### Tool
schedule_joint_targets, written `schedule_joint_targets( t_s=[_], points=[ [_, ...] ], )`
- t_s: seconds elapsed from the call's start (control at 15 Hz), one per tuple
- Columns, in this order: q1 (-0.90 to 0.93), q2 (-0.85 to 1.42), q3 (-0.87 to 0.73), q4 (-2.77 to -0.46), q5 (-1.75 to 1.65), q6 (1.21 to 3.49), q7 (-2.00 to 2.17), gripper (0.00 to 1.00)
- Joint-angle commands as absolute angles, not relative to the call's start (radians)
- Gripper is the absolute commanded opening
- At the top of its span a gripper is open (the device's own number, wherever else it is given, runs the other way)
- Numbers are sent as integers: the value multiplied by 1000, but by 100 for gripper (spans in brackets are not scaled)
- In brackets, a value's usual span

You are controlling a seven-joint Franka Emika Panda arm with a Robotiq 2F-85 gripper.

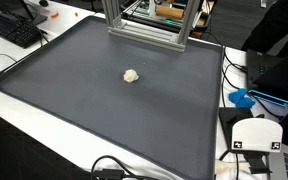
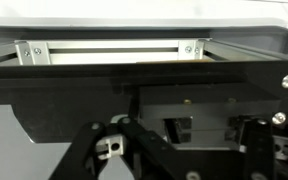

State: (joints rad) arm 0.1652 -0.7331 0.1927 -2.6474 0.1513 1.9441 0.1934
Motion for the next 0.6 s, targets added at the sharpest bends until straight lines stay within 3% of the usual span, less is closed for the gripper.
schedule_joint_targets(
  t_s=[0.0, 0.2, 0.27, 0.33, 0.53],
  points=[
    [171, -751, 200, -2659, 153, 1956, 189, 55],
    [171, -750, 202, -2658, 150, 1955, 191, 55],
    [171, -750, 204, -2658, 149, 1954, 192, 79],
    [171, -750, 205, -2656, 149, 1954, 193, 92],
    [175, -750, 210, -2646, 148, 1951, 193, 100]
  ],
)
